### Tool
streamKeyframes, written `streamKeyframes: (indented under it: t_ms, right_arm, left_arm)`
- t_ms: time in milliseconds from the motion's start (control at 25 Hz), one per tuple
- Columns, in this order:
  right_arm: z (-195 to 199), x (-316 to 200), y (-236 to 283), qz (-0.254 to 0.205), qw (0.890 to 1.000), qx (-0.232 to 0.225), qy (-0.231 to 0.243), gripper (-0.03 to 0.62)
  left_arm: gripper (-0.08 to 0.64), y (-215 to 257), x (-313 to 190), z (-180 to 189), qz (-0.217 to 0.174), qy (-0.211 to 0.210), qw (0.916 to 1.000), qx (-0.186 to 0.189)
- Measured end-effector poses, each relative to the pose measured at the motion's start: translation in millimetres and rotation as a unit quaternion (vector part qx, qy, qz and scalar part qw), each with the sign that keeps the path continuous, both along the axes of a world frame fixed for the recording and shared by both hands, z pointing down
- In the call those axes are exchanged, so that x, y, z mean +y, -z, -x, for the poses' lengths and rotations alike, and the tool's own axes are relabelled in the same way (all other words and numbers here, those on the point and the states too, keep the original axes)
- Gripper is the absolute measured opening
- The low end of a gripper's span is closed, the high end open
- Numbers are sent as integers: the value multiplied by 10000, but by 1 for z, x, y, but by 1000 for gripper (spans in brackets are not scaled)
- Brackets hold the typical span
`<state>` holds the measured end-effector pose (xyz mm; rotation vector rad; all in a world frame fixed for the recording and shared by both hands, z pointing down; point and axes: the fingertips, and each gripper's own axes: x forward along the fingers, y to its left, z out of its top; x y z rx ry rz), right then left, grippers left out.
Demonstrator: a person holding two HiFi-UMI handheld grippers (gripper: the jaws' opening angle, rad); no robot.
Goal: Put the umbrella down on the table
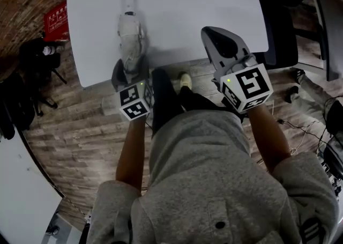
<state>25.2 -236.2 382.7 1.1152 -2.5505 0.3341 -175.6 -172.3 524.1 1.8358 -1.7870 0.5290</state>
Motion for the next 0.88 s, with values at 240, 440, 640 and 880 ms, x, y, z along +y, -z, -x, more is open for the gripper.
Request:
streamKeyframes:
  t_ms: [240,440,640,880]
  right_arm:
    - [-13,14,20,-264,9996,-50,51,25]
    - [-38,37,35,-309,9995,-114,-5,25]
    - [-55,45,55,-582,9981,-205,-60,25]
    - [-76,61,75,-716,9969,-246,-203,25]
  left_arm:
    - [331,44,9,-4,-399,-46,9991,-145]
    - [328,98,31,-25,-584,-97,9980,-240]
    - [120,164,36,-40,-1229,88,9912,-493]
    - [15,211,51,-76,-1545,-15,9872,-383]
